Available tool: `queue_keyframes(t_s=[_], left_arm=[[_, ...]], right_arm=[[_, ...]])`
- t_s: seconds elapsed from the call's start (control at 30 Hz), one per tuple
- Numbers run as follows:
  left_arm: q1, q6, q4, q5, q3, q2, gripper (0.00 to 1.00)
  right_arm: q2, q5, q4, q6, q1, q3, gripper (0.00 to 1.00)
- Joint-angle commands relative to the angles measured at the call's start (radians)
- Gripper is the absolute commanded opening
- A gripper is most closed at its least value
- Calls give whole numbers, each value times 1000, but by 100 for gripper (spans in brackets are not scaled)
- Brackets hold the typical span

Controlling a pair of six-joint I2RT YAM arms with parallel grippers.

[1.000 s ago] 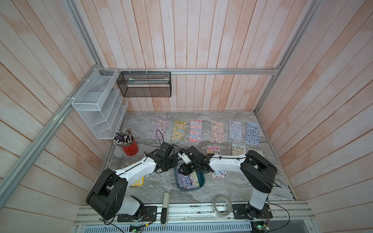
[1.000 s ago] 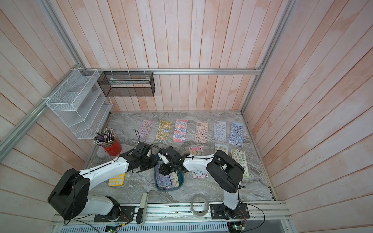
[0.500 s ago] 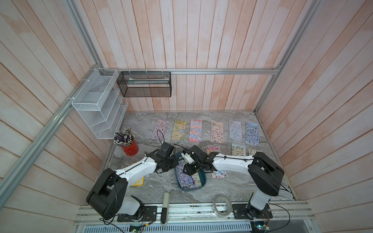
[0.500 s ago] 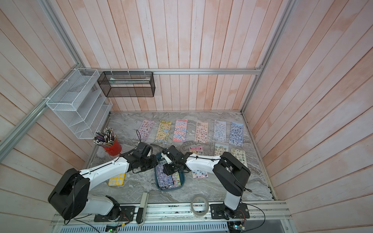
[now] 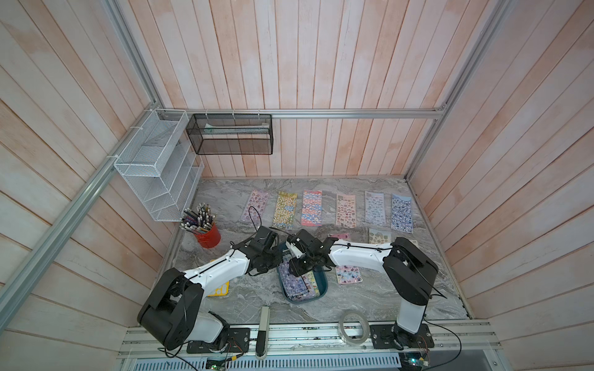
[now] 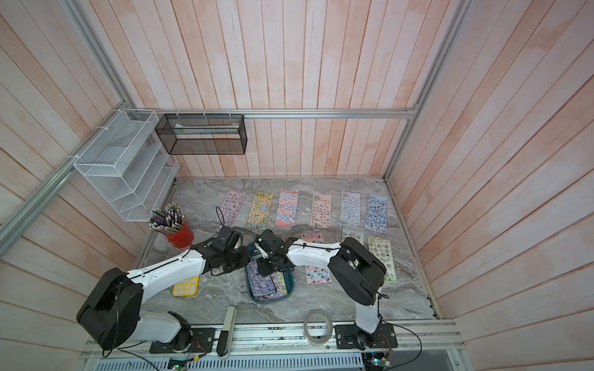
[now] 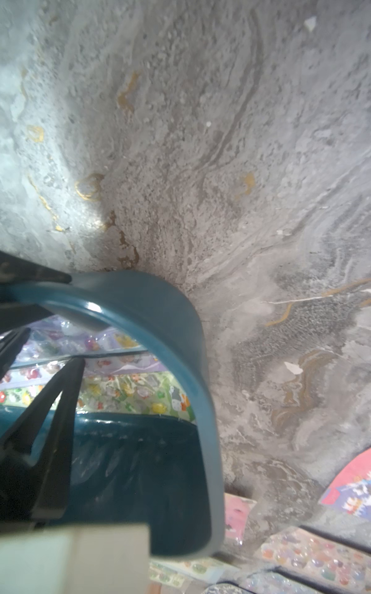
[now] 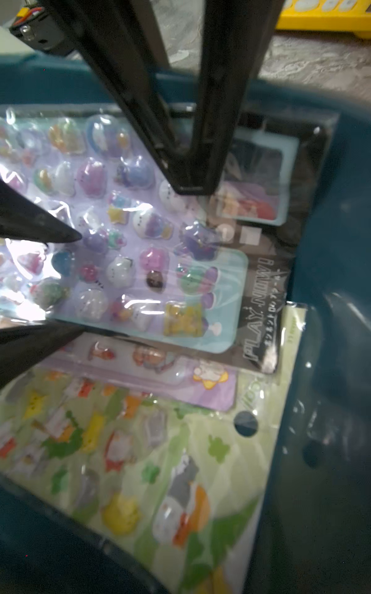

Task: Take the stickers out of the storage box
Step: Pick up the sticker from the storage box.

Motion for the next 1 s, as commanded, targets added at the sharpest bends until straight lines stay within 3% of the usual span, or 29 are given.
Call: queue_keyframes(t_s=[0.0, 0.23, 0.27, 0.37, 0.4, 0.57, 0.8, 0.97], left_arm=[[2, -4, 51, 48, 15, -5, 6], [-8, -53, 166, 127, 10, 34, 6], [-13, -56, 166, 128, 15, 38, 10], [-19, -61, 161, 127, 23, 34, 46], [-20, -62, 155, 127, 23, 26, 52], [-17, -55, 83, 70, 24, -36, 67], [12, -37, -16, 0, 53, -119, 69], [24, -44, -21, -13, 34, -158, 59]], right_arm=[[60, -73, -21, 15, -7, -33, 42], [63, -245, 108, 44, -27, -71, 41], [68, -245, 107, 43, -29, -68, 41], [86, -244, 111, 40, -33, -64, 40], [91, -249, 122, 37, -36, -69, 40], [103, -315, 212, 62, -77, -141, 39], [99, -338, 268, 70, -90, -165, 37], [93, -330, 289, 87, -97, -179, 37]])
